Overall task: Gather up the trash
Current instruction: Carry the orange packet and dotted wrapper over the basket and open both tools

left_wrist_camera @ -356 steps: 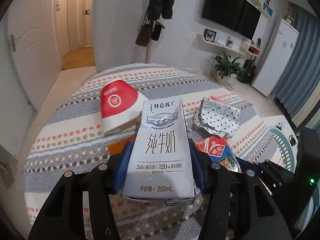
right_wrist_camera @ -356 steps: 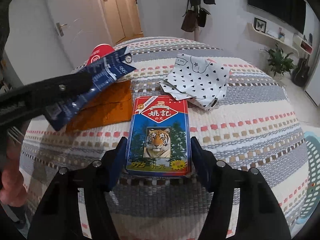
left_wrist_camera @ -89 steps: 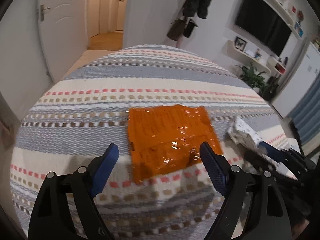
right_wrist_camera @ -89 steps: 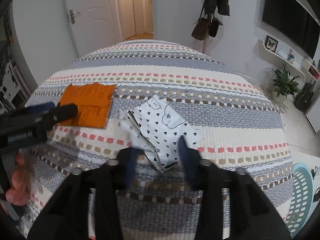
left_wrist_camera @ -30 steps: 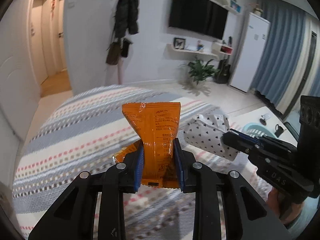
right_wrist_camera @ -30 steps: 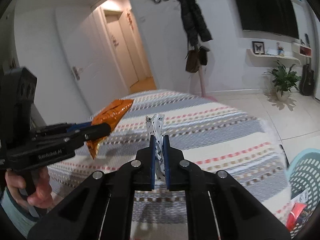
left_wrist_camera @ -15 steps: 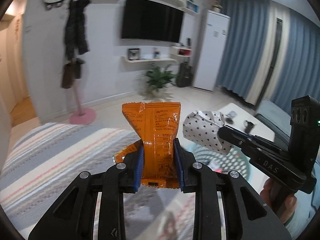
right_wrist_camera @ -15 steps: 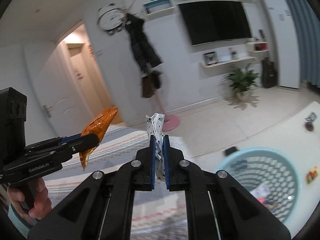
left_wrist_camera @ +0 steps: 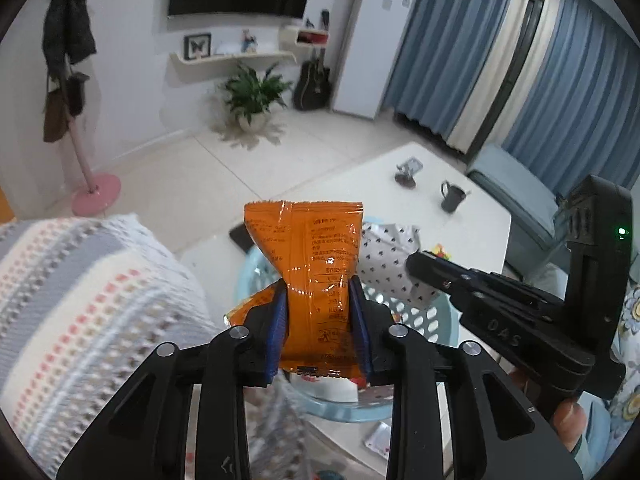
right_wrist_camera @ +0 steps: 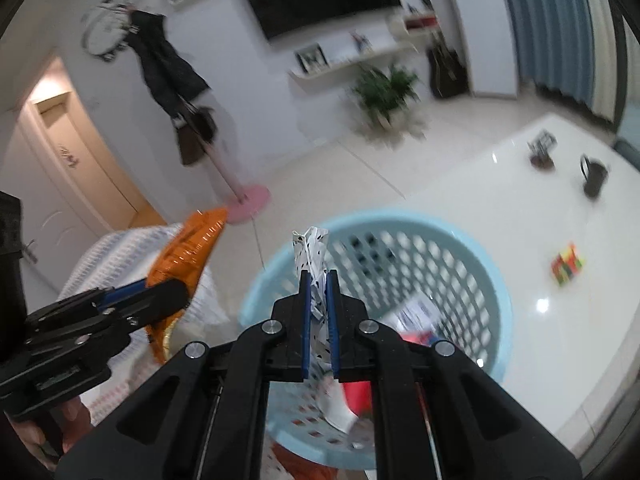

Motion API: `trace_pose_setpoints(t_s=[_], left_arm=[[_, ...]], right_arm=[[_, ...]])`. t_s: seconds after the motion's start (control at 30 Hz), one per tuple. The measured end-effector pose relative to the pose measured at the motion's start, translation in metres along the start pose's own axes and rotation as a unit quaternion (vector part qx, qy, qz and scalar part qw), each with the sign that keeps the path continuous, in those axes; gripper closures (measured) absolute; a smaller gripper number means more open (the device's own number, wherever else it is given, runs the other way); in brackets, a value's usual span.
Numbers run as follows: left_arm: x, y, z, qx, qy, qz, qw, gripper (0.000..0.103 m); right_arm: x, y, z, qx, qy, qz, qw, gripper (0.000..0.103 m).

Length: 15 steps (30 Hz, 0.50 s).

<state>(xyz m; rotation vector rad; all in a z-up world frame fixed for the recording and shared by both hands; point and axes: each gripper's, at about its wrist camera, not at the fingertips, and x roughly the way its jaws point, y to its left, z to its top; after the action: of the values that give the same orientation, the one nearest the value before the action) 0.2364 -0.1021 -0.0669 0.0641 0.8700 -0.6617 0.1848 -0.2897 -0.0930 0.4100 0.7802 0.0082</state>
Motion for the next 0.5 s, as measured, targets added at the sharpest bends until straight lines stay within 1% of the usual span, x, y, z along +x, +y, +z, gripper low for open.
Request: trace_pose_setpoints(t_s=[0.03, 0.1, 0.13, 0.2, 0.27, 0.3, 0.37, 0.43, 0.5], left_arm=[[0.004, -0.001, -0.002, 0.002, 0.006, -0.001, 1.0000, 0.071], [0.013, -0.006, -0.004, 0.005, 0.016, 0.001, 0.9999, 0.062], [0.016, -0.009, -0.003, 0.007, 0.018, 0.004, 0.9998, 0.053], [0.017, -0.014, -0.005, 0.010, 0.020, 0.010, 0.9997, 0.049], [0.018, -0.016, -0.007, 0.012, 0.021, 0.012, 0.9996, 0.042], [0.015, -0.017, -0.007, 0.011, 0.020, 0.015, 0.9996, 0.039], [0.007, -0.015, -0.011, 0.008, 0.012, 0.020, 0.9997, 0.031], [-0.001, -0.015, -0.013, 0.003, 0.005, 0.023, 0.9997, 0.028], [-0.011, -0.011, -0.017, -0.006, -0.003, 0.022, 0.9997, 0.027]], right_arm=[[0.004, -0.005, -0.003, 0.005, 0.009, -0.004, 1.000, 0.097], [0.007, -0.015, -0.003, 0.010, 0.020, -0.008, 1.000, 0.097], [0.009, -0.018, -0.005, 0.012, 0.025, -0.011, 1.000, 0.097], [0.010, -0.023, -0.007, 0.017, 0.032, -0.013, 0.999, 0.093], [0.010, -0.027, -0.008, 0.023, 0.034, -0.013, 0.999, 0.083], [0.009, -0.028, -0.008, 0.024, 0.033, -0.014, 0.999, 0.079], [0.006, -0.029, -0.009, 0.025, 0.029, -0.017, 0.999, 0.065], [0.001, -0.030, -0.009, 0.025, 0.024, -0.017, 0.999, 0.061], [-0.004, -0.027, -0.009, 0.023, 0.022, -0.013, 0.999, 0.061]])
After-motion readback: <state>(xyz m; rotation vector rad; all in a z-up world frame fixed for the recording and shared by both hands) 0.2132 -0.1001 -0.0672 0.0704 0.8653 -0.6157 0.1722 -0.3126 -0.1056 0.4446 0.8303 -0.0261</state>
